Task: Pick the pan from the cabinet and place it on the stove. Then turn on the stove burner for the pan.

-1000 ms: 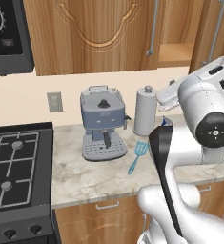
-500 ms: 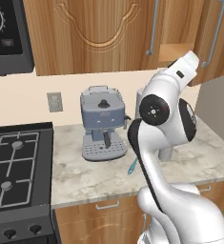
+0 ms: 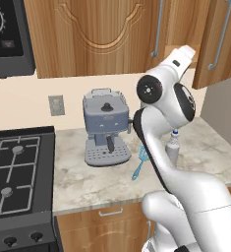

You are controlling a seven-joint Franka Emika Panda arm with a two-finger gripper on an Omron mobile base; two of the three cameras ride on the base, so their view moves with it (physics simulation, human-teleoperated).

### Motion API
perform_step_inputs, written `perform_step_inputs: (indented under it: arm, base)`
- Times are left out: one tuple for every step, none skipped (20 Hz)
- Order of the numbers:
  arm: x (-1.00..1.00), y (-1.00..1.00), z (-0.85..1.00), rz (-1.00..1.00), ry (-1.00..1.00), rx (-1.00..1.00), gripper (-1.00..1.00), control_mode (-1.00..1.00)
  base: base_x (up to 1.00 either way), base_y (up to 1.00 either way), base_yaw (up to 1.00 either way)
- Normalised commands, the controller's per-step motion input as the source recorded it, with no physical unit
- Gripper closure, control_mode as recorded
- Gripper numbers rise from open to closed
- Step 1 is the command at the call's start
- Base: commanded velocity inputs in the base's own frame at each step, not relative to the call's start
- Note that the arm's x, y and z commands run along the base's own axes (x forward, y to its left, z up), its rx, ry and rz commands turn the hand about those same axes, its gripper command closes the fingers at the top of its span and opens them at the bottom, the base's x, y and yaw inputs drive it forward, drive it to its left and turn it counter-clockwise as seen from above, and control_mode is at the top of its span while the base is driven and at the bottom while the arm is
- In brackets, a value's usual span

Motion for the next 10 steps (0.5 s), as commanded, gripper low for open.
perform_step_inputs:
  arm:
    - [0.50,-0.24,-0.04,-0.06,0.18,-0.04,-1.00,-1.00]
    - [0.51,-0.22,-0.05,-0.06,0.19,-0.04,-1.00,-1.00]
    - [0.51,-0.20,-0.07,-0.06,0.19,-0.05,-1.00,-1.00]
    - [0.50,-0.18,-0.08,-0.06,0.19,-0.05,-1.00,-1.00]
    - [0.48,-0.20,-0.07,-0.06,0.20,-0.05,-1.00,-1.00]
    - [0.46,-0.20,-0.07,-0.06,0.20,-0.05,-1.00,-1.00]
    - [0.41,-0.25,-0.05,-0.05,0.20,-0.05,-1.00,-1.00]
    - [0.39,-0.26,-0.02,-0.06,0.18,-0.04,-1.00,-1.00]
    - [0.34,-0.27,-0.03,-0.06,0.17,-0.04,-1.00,-1.00]
    - [0.29,-0.29,-0.01,-0.06,0.17,-0.04,-1.00,-1.00]
  base:
    - [0.00,0.00,0.00]
    - [0.00,0.00,0.00]
    - [0.00,0.00,0.00]
    - [0.00,0.00,0.00]
    - [0.00,0.00,0.00]
    - [0.00,0.00,0.00]
    - [0.00,0.00,0.00]
    - [0.00,0.00,0.00]
    - [0.00,0.00,0.00]
    - [0.00,0.00,0.00]
